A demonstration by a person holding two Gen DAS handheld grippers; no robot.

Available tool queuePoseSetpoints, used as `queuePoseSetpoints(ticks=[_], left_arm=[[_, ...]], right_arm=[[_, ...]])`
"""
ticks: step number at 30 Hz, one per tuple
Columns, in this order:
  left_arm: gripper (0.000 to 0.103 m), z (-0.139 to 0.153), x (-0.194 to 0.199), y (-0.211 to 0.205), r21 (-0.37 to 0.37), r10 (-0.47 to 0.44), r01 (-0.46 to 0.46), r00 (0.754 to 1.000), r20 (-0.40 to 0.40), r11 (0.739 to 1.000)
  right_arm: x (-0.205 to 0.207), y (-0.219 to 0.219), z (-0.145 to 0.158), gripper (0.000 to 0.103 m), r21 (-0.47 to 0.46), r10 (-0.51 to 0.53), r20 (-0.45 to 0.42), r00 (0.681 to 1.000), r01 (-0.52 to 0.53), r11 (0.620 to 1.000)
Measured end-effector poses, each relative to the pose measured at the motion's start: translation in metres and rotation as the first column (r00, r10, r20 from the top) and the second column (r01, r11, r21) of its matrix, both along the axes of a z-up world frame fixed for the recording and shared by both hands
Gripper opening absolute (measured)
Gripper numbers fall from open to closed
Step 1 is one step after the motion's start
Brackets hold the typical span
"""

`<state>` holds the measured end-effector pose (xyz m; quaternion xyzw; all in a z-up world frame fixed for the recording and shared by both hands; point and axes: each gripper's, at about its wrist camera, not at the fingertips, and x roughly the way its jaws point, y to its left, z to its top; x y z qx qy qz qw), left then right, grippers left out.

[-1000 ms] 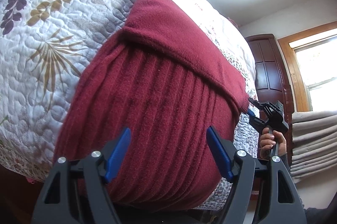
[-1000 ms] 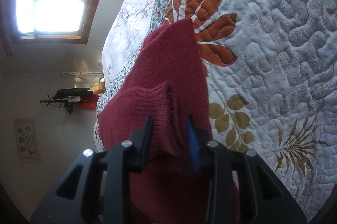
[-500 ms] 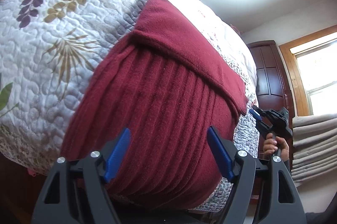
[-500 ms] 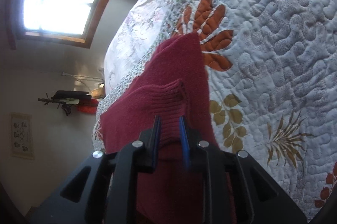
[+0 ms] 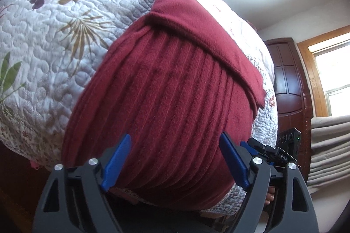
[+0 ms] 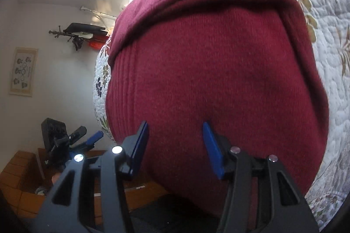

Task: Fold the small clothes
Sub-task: 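Grasp the sweater hem with both tools and lift it up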

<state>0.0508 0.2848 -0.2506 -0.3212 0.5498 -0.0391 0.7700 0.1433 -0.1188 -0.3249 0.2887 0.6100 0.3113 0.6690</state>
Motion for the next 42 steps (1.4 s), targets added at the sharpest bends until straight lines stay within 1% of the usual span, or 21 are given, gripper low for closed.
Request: queuePoseSetpoints(ticks=[1, 3, 4, 6, 8, 11, 14, 16, 18, 21, 25, 29, 31, 33, 34, 35, 37, 38, 39, 40, 42], left_arm=[[0.084, -0.001, -0.003, 0.002, 0.002, -0.006, 0.006, 1.000, -0.001, 1.000], [0.088, -0.004, -0.011, 0.008, 0.005, -0.009, 0.009, 1.000, -0.003, 1.000], [0.089, -0.007, -0.015, 0.013, 0.003, -0.012, 0.012, 1.000, -0.004, 1.000], [0.091, -0.015, -0.023, 0.027, 0.008, -0.018, 0.018, 1.000, -0.021, 1.000], [0.091, -0.025, -0.031, 0.043, 0.009, -0.020, 0.020, 0.999, -0.045, 1.000], [0.091, -0.041, -0.044, 0.065, 0.020, -0.039, 0.040, 0.996, -0.084, 0.999], [0.091, -0.059, -0.055, 0.079, 0.001, -0.075, 0.075, 0.991, -0.113, 0.997], [0.091, -0.072, -0.060, 0.081, -0.028, -0.109, 0.107, 0.985, -0.133, 0.994], [0.091, -0.082, -0.061, 0.080, -0.041, -0.164, 0.159, 0.977, -0.137, 0.986], [0.091, -0.097, -0.059, 0.079, -0.055, -0.211, 0.205, 0.966, -0.150, 0.977], [0.091, -0.122, -0.061, 0.080, -0.095, -0.244, 0.228, 0.948, -0.205, 0.969], [0.091, -0.139, -0.064, 0.078, -0.157, -0.261, 0.229, 0.937, -0.233, 0.961], [0.091, -0.148, -0.065, 0.076, -0.193, -0.268, 0.225, 0.932, -0.242, 0.955], [0.091, -0.157, -0.064, 0.076, -0.211, -0.280, 0.228, 0.923, -0.263, 0.950], [0.091, -0.159, -0.064, 0.076, -0.206, -0.283, 0.233, 0.922, -0.264, 0.950], [0.090, -0.158, -0.064, 0.077, -0.196, -0.282, 0.235, 0.924, -0.260, 0.952], [0.088, -0.153, -0.064, 0.081, -0.209, -0.272, 0.224, 0.932, -0.239, 0.952], [0.080, -0.150, -0.065, 0.088, -0.209, -0.267, 0.221, 0.936, -0.228, 0.953], [0.077, -0.148, -0.067, 0.091, -0.205, -0.264, 0.220, 0.940, -0.219, 0.954], [0.077, -0.146, -0.068, 0.094, -0.198, -0.255, 0.214, 0.943, -0.213, 0.957], [0.079, -0.149, -0.068, 0.100, -0.174, -0.240, 0.202, 0.943, -0.231, 0.964]], right_arm=[[-0.003, -0.001, 0.000, 0.052, 0.000, -0.006, 0.000, 1.000, 0.006, 1.000], [-0.009, -0.005, 0.006, 0.053, -0.007, -0.029, 0.001, 1.000, 0.029, 1.000], [-0.013, -0.009, 0.010, 0.059, -0.008, -0.041, 0.008, 0.999, 0.041, 0.999], [-0.025, -0.014, 0.016, 0.066, -0.023, -0.065, 0.027, 0.998, 0.065, 0.998], [-0.041, -0.021, 0.015, 0.067, -0.037, -0.095, 0.013, 0.995, 0.096, 0.995], [-0.077, -0.034, 0.006, 0.068, -0.060, -0.161, -0.033, 0.986, 0.159, 0.986], [-0.114, -0.049, -0.005, 0.069, -0.075, -0.214, -0.075, 0.974, 0.208, 0.975], [-0.141, -0.062, -0.013, 0.070, -0.089, -0.260, -0.100, 0.961, 0.251, 0.964], [-0.165, -0.075, -0.019, 0.071, -0.109, -0.298, -0.117, 0.947, 0.286, 0.952], [-0.191, -0.093, -0.033, 0.071, -0.129, -0.339, -0.152, 0.929, 0.321, 0.938], [-0.206, -0.100, -0.060, 0.071, -0.133, -0.360, -0.209, 0.909, 0.338, 0.932], [-0.209, -0.099, -0.088, 0.072, -0.128, -0.345, -0.248, 0.905, 0.323, 0.938], [-0.212, -0.090, -0.099, 0.072, -0.122, -0.337, -0.260, 0.905, 0.315, 0.941], [-0.213, -0.087, -0.110, 0.072, -0.123, -0.334, -0.273, 0.902, 0.311, 0.942], [-0.213, -0.087, -0.113, 0.072, -0.119, -0.331, -0.278, 0.902, 0.309, 0.944], [-0.213, -0.084, -0.116, 0.072, -0.114, -0.327, -0.278, 0.903, 0.307, 0.945], [-0.211, -0.076, -0.115, 0.072, -0.105, -0.315, -0.268, 0.911, 0.297, 0.949], [-0.210, -0.075, -0.112, 0.072, -0.090, -0.304, -0.259, 0.917, 0.291, 0.952], [-0.209, -0.072, -0.107, 0.071, -0.081, -0.301, -0.249, 0.921, 0.290, 0.954], [-0.211, -0.071, -0.107, 0.071, -0.084, -0.303, -0.241, 0.922, 0.291, 0.953], [-0.214, -0.072, -0.109, 0.071, -0.113, -0.314, -0.235, 0.920, 0.295, 0.949]])
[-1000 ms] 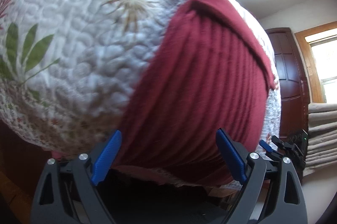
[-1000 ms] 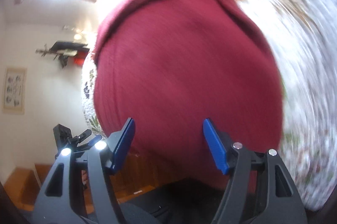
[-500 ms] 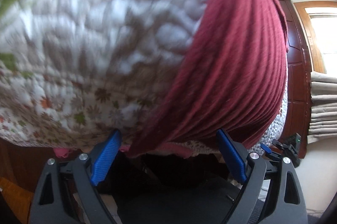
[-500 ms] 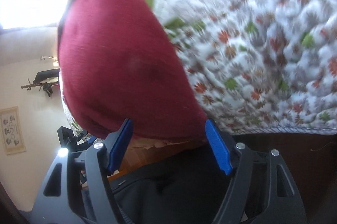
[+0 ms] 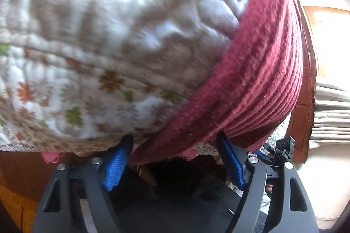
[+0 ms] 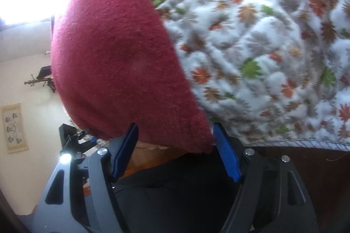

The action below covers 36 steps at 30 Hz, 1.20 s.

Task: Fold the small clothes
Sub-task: 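Grasp the sweater hem with both tools and lift it up, then fold the hem over toward the collar with both tools and release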

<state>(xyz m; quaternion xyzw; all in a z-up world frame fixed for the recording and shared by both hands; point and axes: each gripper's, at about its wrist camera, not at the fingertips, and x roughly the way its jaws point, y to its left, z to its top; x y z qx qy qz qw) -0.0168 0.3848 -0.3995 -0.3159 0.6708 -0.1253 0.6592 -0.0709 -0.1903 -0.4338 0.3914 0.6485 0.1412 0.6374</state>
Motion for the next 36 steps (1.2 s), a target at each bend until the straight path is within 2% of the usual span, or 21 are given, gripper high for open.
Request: queuePoseSetpoints(ticks=[3, 7, 8, 9, 10, 12, 14, 17, 18, 19, 20, 21, 22, 23, 24, 25, 27, 31, 36], left_arm=[[0.080, -0.004, 0.001, 0.004, 0.009, 0.000, 0.000, 1.000, -0.004, 1.000], [0.079, -0.004, 0.005, 0.002, -0.017, -0.008, 0.008, 1.000, -0.003, 1.000], [0.076, -0.005, 0.008, -0.002, -0.022, -0.014, 0.014, 1.000, -0.004, 1.000], [0.068, -0.005, 0.009, -0.003, -0.031, -0.022, 0.021, 1.000, -0.005, 0.999], [0.062, -0.004, 0.008, -0.004, -0.041, -0.031, 0.031, 0.999, -0.006, 0.999], [0.038, 0.005, 0.009, -0.007, -0.044, -0.051, 0.052, 0.999, 0.016, 0.998], [0.030, 0.012, 0.009, -0.008, -0.053, -0.058, 0.060, 0.998, 0.037, 0.997], [0.032, 0.005, 0.010, -0.011, -0.058, -0.049, 0.050, 0.998, 0.027, 0.997], [0.047, 0.000, 0.009, -0.012, -0.057, -0.033, 0.034, 0.999, 0.012, 0.998], [0.054, -0.003, 0.012, -0.014, -0.068, -0.018, 0.017, 1.000, -0.005, 0.998], [0.057, -0.006, 0.010, -0.013, -0.077, -0.013, 0.012, 1.000, -0.013, 0.997], [0.055, -0.005, 0.007, -0.017, -0.076, -0.019, 0.018, 1.000, -0.011, 0.997], [0.049, -0.003, 0.007, -0.019, -0.082, -0.029, 0.029, 1.000, -0.004, 0.996], [0.030, 0.000, 0.005, -0.021, -0.081, -0.040, 0.040, 0.999, 0.003, 0.996], [0.019, 0.004, 0.005, -0.021, -0.066, -0.048, 0.049, 0.999, 0.013, 0.997], [0.013, 0.007, 0.003, -0.020, -0.073, -0.043, 0.044, 0.999, 0.014, 0.996], [0.007, 0.012, 0.000, -0.015, -0.118, -0.014, 0.016, 1.000, 0.017, 0.993], [0.007, 0.033, -0.015, -0.002, -0.241, 0.069, -0.056, 0.996, 0.048, 0.969], [0.006, 0.081, -0.031, 0.011, -0.436, 0.195, -0.138, 0.977, 0.088, 0.889]], right_arm=[[-0.006, -0.008, -0.006, 0.071, 0.023, -0.037, -0.015, 0.999, 0.037, 0.999], [-0.002, -0.010, -0.006, 0.071, 0.033, -0.022, 0.002, 1.000, 0.022, 0.999], [0.000, -0.008, -0.006, 0.071, 0.037, -0.019, 0.001, 1.000, 0.019, 0.999], [0.001, -0.005, -0.007, 0.071, 0.046, -0.013, -0.001, 1.000, 0.013, 0.999], [0.003, -0.002, -0.007, 0.064, 0.062, -0.002, -0.002, 1.000, 0.002, 0.998], [0.005, 0.006, 0.002, 0.056, 0.083, 0.038, 0.014, 0.999, -0.039, 0.996], [0.003, 0.009, 0.008, 0.055, 0.091, 0.058, 0.034, 0.998, -0.061, 0.994], [0.002, 0.004, 0.000, 0.055, 0.091, 0.045, 0.019, 0.999, -0.047, 0.995], [0.000, 0.003, -0.005, 0.055, 0.092, 0.039, 0.008, 0.999, -0.040, 0.995], [0.001, 0.003, -0.008, 0.056, 0.091, 0.038, -0.002, 0.999, -0.038, 0.995], [0.003, 0.003, -0.009, 0.056, 0.089, 0.044, -0.009, 0.999, -0.043, 0.995], [0.001, 0.006, -0.010, 0.056, 0.083, 0.051, -0.011, 0.999, -0.050, 0.995], [0.001, 0.008, -0.009, 0.052, 0.079, 0.055, -0.010, 0.998, -0.054, 0.995], [0.002, 0.009, -0.008, 0.043, 0.086, 0.052, -0.009, 0.999, -0.051, 0.995], [0.000, 0.011, -0.007, 0.021, 0.109, 0.048, -0.008, 0.999, -0.047, 0.993], [-0.002, 0.008, -0.005, 0.008, 0.124, 0.043, -0.004, 0.999, -0.043, 0.991], [-0.007, 0.001, 0.006, 0.006, 0.140, 0.021, 0.014, 1.000, -0.023, 0.990], [-0.017, -0.012, 0.036, 0.006, 0.204, -0.062, 0.070, 0.996, 0.046, 0.978], [-0.017, -0.030, 0.100, 0.006, 0.283, -0.141, 0.182, 0.973, 0.086, 0.955]])
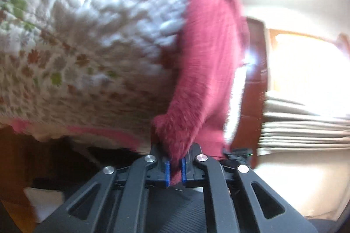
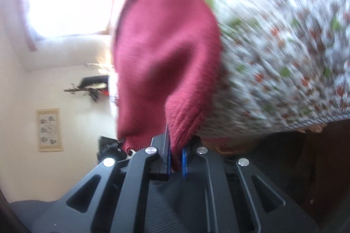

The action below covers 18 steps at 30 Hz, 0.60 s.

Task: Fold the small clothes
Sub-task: 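Fold the hem over toward the collar with both tools and release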

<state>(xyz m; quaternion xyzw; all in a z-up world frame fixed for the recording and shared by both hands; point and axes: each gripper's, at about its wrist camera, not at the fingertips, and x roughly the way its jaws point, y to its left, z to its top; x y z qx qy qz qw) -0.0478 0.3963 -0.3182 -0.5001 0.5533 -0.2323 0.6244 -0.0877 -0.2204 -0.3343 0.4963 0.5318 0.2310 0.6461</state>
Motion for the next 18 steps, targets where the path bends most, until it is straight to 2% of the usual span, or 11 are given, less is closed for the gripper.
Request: queuePoseSetpoints(ticks=[2, 5, 9, 13, 17, 18], left_arm=[[0.006, 0.019, 0.002, 0.001, -0.082, 0.045, -0.043, 0.999, 0.023, 0.996], [0.006, 0.042, 0.017, 0.004, -0.200, 0.124, -0.110, 0.991, 0.058, 0.974], [0.007, 0.047, 0.055, 0.007, -0.324, 0.249, -0.221, 0.968, 0.045, 0.920], [0.007, 0.023, 0.098, 0.009, -0.334, 0.335, -0.325, 0.942, -0.030, 0.885], [0.007, 0.003, 0.126, 0.001, -0.279, 0.372, -0.385, 0.923, -0.100, 0.880], [0.007, -0.002, 0.130, 0.012, -0.265, 0.382, -0.400, 0.916, -0.119, 0.877]], right_arm=[[0.010, -0.008, 0.024, 0.006, 0.027, -0.011, 0.050, 0.999, 0.009, 1.000], [0.038, -0.015, 0.057, 0.006, 0.064, -0.037, 0.117, 0.992, 0.030, 0.998], [0.097, -0.031, 0.076, 0.006, 0.108, -0.071, 0.157, 0.985, 0.054, 0.993], [0.146, -0.021, 0.077, 0.006, 0.079, -0.070, 0.135, 0.988, 0.060, 0.995], [0.190, -0.016, 0.063, 0.006, 0.028, -0.051, 0.061, 0.997, 0.049, 0.998], [0.196, -0.015, 0.057, 0.010, 0.013, -0.046, 0.040, 0.998, 0.045, 0.999]])
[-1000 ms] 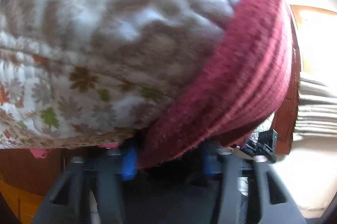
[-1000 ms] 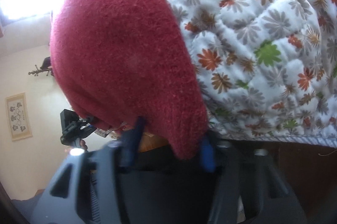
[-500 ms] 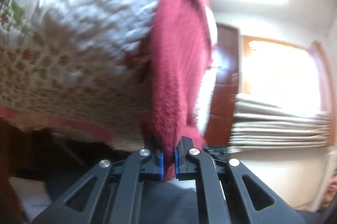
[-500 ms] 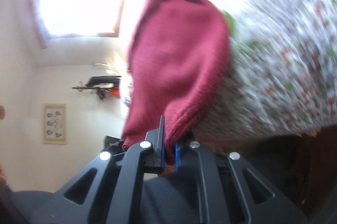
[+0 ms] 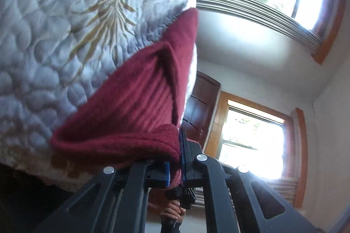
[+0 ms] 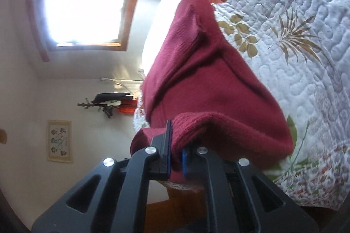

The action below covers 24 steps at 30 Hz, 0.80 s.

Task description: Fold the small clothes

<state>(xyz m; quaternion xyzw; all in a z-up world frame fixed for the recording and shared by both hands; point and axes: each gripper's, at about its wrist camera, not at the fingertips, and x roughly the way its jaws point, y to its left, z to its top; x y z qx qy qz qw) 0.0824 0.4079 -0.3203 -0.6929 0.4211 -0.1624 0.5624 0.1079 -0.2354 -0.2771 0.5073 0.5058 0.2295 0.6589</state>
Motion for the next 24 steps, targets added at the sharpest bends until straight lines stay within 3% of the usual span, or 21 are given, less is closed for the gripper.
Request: queuePoseSetpoints(ticks=[2, 4, 5, 6, 7, 8, 11, 13, 15, 17, 19, 21, 22, 24], left_arm=[[0.008, -0.006, 0.003, 0.007, 0.005, 0.019, -0.019, 1.000, -0.022, 1.000], [0.015, -0.005, 0.002, 0.012, 0.013, 0.055, -0.055, 0.998, -0.029, 0.998], [0.025, -0.002, -0.001, 0.015, 0.023, 0.074, -0.073, 0.997, -0.029, 0.997], [0.040, 0.002, -0.003, 0.019, 0.031, 0.088, -0.087, 0.996, -0.024, 0.996], [0.047, 0.008, -0.007, 0.024, 0.045, 0.100, -0.099, 0.995, -0.015, 0.994], [0.055, 0.015, -0.009, 0.028, 0.071, 0.105, -0.104, 0.995, -0.002, 0.992], [0.062, 0.039, -0.012, 0.033, 0.189, 0.079, -0.084, 0.996, 0.035, 0.978], [0.069, 0.057, -0.007, 0.029, 0.317, 0.024, -0.039, 0.998, 0.052, 0.948], [0.075, 0.077, -0.003, 0.019, 0.481, -0.072, 0.045, 0.997, 0.037, 0.876], [0.080, 0.087, 0.008, 0.005, 0.618, -0.171, 0.141, 0.985, -0.010, 0.774], [0.084, 0.090, 0.020, -0.008, 0.716, -0.262, 0.228, 0.963, -0.066, 0.659], [0.086, 0.087, 0.029, -0.014, 0.770, -0.318, 0.294, 0.940, -0.125, 0.566], [0.086, 0.082, 0.036, -0.016, 0.778, -0.339, 0.322, 0.929, -0.150, 0.540], [0.087, 0.069, 0.052, -0.018, 0.776, -0.370, 0.363, 0.911, -0.180, 0.515]], right_arm=[[0.005, 0.001, -0.010, 0.015, -0.024, 0.013, -0.025, 1.000, -0.013, 1.000], [0.008, -0.002, -0.010, 0.023, -0.014, 0.022, -0.017, 1.000, -0.022, 1.000], [0.011, -0.006, -0.009, 0.027, -0.011, 0.022, -0.010, 1.000, -0.022, 1.000], [0.012, -0.010, -0.005, 0.038, -0.010, 0.025, -0.001, 1.000, -0.025, 1.000], [0.012, -0.015, -0.001, 0.044, -0.018, 0.032, 0.012, 0.999, -0.032, 0.999], [0.012, -0.020, 0.003, 0.045, -0.035, 0.042, 0.022, 0.999, -0.042, 0.999], [0.018, -0.033, 0.011, 0.045, -0.088, 0.087, 0.044, 0.995, -0.083, 0.993], [0.020, -0.037, 0.014, 0.045, -0.168, 0.135, 0.050, 0.990, -0.125, 0.978], [0.024, -0.033, 0.011, 0.045, -0.235, 0.198, 0.047, 0.979, -0.182, 0.955], [0.027, -0.024, 0.006, 0.050, -0.294, 0.266, 0.042, 0.963, -0.243, 0.925], [0.034, -0.010, -0.005, 0.059, -0.353, 0.326, 0.030, 0.945, -0.295, 0.888], [0.038, 0.003, -0.015, 0.059, -0.397, 0.365, 0.012, 0.931, -0.330, 0.856], [0.040, 0.008, -0.019, 0.061, -0.410, 0.375, 0.004, 0.927, -0.340, 0.846], [0.043, 0.018, -0.025, 0.063, -0.424, 0.389, -0.003, 0.921, -0.354, 0.833]])
